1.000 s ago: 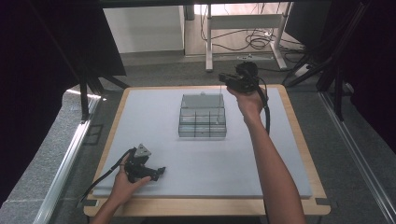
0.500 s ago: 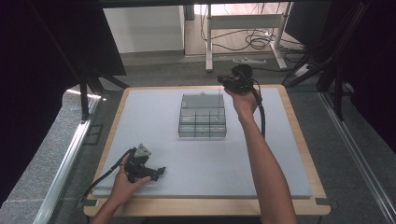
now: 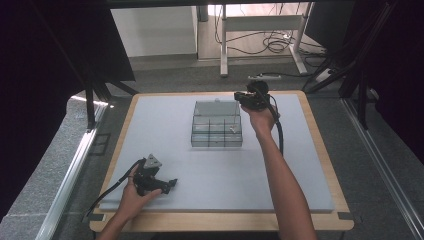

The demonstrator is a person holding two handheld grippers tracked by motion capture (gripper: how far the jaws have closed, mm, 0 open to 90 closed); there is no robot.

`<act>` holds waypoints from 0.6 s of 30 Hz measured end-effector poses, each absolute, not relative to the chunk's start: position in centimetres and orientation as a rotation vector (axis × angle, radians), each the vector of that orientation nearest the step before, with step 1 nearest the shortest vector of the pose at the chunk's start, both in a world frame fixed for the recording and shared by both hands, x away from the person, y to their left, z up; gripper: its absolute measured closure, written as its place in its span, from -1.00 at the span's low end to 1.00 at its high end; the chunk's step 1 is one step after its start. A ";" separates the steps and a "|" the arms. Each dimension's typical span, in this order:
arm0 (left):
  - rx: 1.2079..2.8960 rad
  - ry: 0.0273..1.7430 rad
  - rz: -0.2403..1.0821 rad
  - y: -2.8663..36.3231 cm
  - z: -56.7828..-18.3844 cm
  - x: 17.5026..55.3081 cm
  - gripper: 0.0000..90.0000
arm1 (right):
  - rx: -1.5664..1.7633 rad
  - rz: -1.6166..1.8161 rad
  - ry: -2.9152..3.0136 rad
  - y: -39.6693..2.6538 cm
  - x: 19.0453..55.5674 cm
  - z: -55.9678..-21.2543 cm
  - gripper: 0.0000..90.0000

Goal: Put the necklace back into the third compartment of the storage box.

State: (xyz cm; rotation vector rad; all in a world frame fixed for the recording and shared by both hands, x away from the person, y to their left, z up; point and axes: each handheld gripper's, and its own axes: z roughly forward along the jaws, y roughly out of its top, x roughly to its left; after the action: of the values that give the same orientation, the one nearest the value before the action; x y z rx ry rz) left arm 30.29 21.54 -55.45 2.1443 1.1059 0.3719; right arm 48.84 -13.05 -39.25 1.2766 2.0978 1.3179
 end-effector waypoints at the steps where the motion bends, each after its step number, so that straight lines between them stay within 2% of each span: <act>1: 2.144 1.106 0.372 21.5 -55.5 30.3 -1.00 | 1.277 1.318 2.098 -13.1 48.8 -39.3 0.85; 18: 2.143 1.107 0.372 21.5 -55.5 30.3 -1.00 | 1.330 1.243 2.203 -12.4 49.1 -44.8 0.85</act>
State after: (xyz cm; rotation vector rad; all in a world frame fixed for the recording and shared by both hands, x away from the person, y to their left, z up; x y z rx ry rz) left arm 30.28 21.53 -55.46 2.1426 1.1066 0.3716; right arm 49.12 -12.35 -44.81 1.3304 2.2031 1.2432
